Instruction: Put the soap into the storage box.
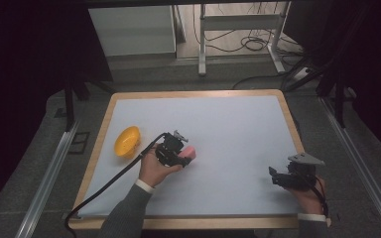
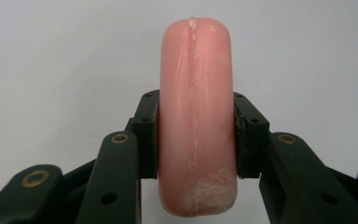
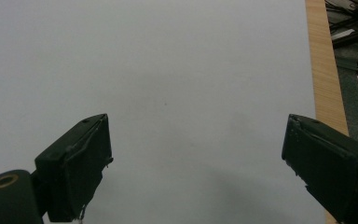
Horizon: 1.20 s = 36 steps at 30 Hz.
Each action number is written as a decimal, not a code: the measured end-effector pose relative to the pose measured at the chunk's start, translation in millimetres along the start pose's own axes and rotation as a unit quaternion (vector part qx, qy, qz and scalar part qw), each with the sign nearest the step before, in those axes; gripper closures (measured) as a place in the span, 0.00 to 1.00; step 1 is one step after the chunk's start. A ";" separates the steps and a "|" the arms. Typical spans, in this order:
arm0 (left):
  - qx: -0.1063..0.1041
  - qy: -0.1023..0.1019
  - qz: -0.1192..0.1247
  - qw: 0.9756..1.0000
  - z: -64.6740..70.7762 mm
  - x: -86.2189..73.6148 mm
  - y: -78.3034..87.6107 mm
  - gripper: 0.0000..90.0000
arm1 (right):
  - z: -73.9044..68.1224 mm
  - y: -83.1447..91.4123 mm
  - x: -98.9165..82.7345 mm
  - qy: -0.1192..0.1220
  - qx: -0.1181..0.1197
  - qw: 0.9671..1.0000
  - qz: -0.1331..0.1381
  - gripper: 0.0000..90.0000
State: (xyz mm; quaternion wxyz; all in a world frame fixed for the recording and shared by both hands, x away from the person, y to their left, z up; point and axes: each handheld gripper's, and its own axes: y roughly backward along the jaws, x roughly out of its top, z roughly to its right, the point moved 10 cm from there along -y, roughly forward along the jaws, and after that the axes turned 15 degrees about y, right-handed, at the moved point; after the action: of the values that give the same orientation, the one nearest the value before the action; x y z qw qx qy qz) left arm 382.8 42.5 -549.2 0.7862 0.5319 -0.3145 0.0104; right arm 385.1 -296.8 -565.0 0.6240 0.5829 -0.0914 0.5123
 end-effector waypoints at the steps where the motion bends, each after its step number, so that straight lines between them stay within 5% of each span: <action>1: 0.002 0.001 0.001 1.000 -2.5 -1.2 1.9 0.67 | -0.6 -0.5 0.1 0.001 0.000 1.000 -0.001 0.09; 21: 0.027 0.031 0.052 0.998 -41.3 1.3 41.3 0.67 | -1.5 -2.1 -0.8 0.002 0.001 1.000 -0.004 0.09; 36: 0.044 0.050 0.068 0.995 -67.8 -1.2 63.2 0.67 | -1.7 -2.3 -0.8 0.002 0.001 1.000 -0.004 0.09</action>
State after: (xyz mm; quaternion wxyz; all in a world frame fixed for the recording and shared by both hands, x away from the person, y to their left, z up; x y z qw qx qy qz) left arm 392.4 127.5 -513.5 0.7742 0.5425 -0.3090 0.1043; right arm 385.7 -295.3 -567.5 0.6256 0.5828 -0.0872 0.5113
